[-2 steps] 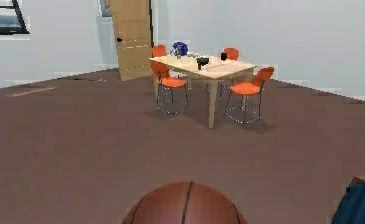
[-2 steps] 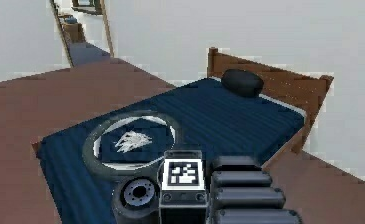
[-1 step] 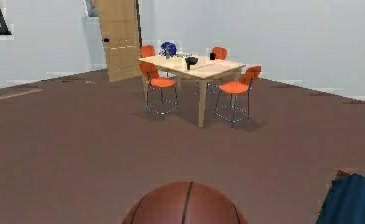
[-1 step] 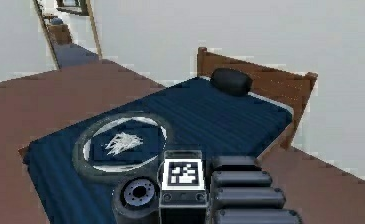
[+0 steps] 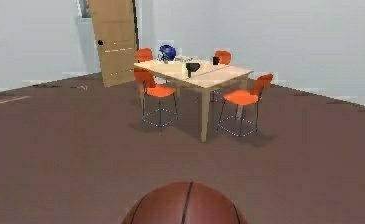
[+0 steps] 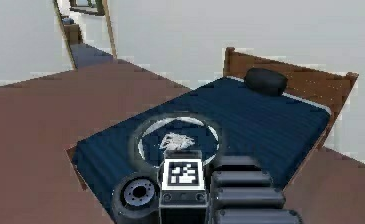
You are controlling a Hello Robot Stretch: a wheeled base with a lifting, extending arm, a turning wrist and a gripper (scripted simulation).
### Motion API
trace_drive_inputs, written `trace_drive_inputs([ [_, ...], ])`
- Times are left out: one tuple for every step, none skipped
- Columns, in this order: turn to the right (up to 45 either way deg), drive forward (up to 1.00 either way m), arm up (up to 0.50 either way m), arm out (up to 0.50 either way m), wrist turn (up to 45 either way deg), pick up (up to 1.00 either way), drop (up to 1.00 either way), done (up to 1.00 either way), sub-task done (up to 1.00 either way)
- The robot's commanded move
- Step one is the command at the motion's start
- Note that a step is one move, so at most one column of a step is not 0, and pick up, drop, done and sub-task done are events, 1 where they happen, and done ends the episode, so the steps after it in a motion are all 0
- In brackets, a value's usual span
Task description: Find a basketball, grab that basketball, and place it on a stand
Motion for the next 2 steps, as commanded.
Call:
trace_drive_inputs([
  [36.0, 0.0, 0.0, 0.0, 0.0, 0.0, 0.0, 0.0, 0.0],
  [0.0, 1.0, 0.0, 0.0, 0.0, 0.0, 0.0, 0.0, 0.0],
])
